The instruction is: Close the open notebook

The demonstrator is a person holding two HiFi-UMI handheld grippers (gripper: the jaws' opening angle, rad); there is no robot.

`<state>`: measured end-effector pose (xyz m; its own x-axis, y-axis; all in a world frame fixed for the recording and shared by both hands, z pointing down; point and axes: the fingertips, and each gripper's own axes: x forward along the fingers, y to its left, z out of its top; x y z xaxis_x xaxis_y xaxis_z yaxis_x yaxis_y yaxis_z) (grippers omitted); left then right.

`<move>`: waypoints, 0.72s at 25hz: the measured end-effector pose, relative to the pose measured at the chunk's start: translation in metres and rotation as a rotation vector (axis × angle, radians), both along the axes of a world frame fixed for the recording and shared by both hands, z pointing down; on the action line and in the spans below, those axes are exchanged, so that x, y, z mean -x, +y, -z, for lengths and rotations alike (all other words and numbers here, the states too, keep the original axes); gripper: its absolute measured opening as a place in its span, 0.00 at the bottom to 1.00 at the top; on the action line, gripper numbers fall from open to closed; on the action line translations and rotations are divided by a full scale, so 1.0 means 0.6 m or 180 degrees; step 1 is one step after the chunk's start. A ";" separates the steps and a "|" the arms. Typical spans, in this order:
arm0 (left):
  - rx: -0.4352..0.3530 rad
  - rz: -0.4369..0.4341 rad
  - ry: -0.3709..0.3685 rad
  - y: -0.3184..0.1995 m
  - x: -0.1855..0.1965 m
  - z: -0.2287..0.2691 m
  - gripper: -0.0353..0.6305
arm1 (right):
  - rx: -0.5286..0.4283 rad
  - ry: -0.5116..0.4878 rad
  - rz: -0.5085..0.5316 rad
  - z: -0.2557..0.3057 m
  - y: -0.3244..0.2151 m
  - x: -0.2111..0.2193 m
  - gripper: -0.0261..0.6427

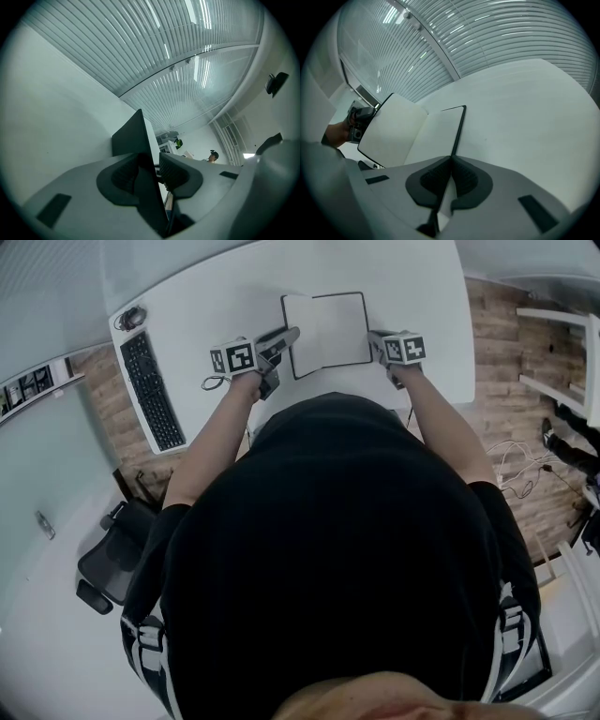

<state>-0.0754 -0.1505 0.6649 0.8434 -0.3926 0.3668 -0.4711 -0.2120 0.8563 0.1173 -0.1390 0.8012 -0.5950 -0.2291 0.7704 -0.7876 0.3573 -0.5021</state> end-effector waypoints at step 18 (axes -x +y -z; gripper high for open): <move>-0.0050 -0.0478 0.0366 -0.014 -0.188 0.038 0.26 | 0.0042 -0.0108 0.0088 -0.003 0.001 -0.010 0.09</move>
<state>0.0374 -0.1589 0.6421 0.9289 -0.2642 0.2594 -0.3323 -0.2863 0.8987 0.1232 -0.1384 0.8028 -0.6269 -0.2021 0.7524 -0.7599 0.3718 -0.5332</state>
